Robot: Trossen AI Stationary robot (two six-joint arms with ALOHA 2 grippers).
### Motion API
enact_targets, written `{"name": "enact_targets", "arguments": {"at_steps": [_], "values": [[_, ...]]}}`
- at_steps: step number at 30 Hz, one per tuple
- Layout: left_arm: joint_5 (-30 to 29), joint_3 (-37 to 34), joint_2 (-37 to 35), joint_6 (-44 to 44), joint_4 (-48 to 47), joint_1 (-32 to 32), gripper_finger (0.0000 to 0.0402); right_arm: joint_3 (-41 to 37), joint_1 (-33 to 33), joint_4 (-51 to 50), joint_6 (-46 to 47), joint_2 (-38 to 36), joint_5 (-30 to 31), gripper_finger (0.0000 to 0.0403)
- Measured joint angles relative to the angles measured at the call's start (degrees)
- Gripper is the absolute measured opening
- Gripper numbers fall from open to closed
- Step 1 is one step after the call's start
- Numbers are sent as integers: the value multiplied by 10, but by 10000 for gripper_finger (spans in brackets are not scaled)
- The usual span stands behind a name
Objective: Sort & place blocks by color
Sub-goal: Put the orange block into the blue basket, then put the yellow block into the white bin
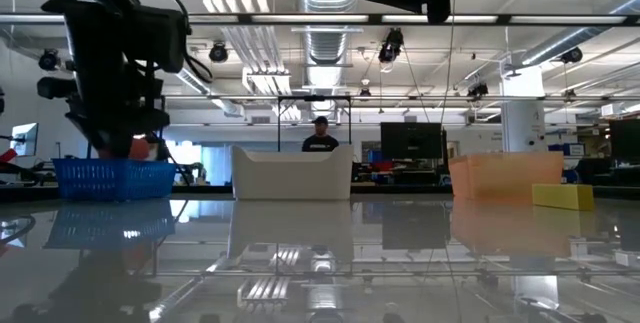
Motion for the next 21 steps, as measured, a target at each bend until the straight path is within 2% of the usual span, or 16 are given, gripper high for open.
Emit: {"name": "enact_targets", "arguments": {"at_steps": [2, 9, 15, 21], "values": [[0, 0, 6, 0, 0, 0, 120, 0, 0, -3, 1, 0, 0, 270], [0, 0, 11, 0, -1, 0, 213, 0, 0, -9, 10, 0, 0, 270], [-2, 13, 2, 20, -1, -2, 225, 0, 0, -51, 69, 0, 0, 270], [-23, 28, -20, 35, 1, -25, 227, 0, 0, -188, 218, -15, 0, 270]]}}
